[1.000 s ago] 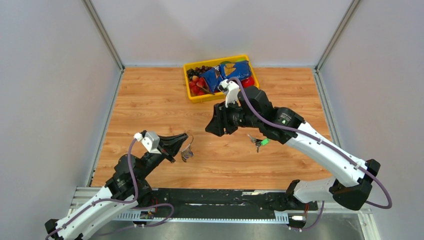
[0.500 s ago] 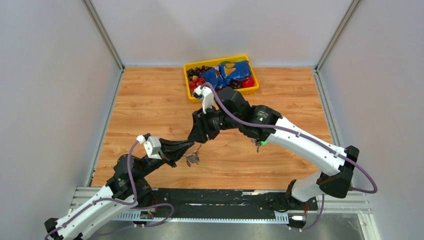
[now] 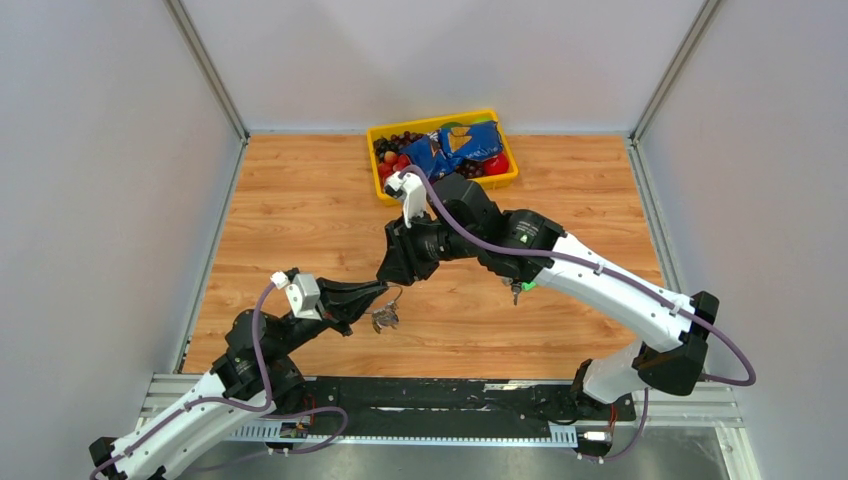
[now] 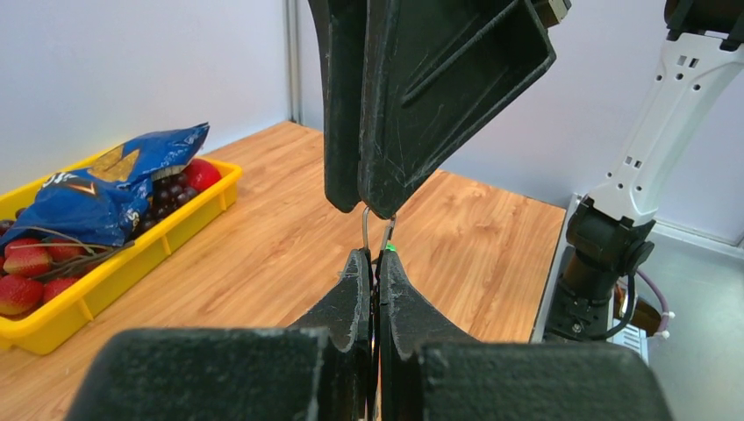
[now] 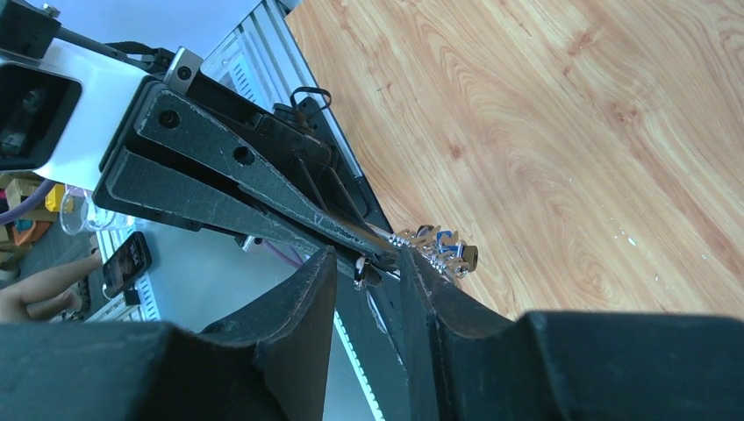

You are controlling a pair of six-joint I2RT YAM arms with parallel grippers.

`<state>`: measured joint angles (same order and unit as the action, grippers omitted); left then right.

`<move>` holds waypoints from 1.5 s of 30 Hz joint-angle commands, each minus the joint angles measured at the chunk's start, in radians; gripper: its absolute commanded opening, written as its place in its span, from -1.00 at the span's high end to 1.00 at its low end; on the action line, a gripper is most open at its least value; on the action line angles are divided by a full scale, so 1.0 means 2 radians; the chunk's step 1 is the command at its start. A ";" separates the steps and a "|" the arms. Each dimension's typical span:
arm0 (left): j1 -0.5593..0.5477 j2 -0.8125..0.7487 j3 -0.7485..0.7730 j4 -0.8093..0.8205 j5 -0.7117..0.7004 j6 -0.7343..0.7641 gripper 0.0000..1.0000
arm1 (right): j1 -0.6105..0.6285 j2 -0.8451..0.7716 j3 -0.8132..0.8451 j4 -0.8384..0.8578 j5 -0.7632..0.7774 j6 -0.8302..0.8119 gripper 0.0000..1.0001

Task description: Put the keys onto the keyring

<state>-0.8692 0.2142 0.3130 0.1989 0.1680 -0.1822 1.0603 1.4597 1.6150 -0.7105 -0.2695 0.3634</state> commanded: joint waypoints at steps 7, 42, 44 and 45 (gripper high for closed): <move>0.001 -0.008 0.011 0.023 -0.010 -0.007 0.99 | 0.017 0.011 0.033 -0.014 0.015 -0.008 0.44; 0.002 -0.009 0.010 0.016 -0.023 0.006 0.51 | 0.032 0.012 0.057 -0.042 0.081 0.016 1.00; 0.002 -0.007 0.011 0.012 -0.028 0.010 0.46 | 0.033 0.017 0.061 -0.049 0.090 0.024 1.00; 0.002 -0.007 0.012 0.011 -0.030 0.013 0.43 | 0.032 0.020 0.066 -0.053 0.095 0.027 1.00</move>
<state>-0.8692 0.2047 0.3130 0.1997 0.1329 -0.1745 1.1217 1.4876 1.6798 -0.8070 -0.1287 0.3725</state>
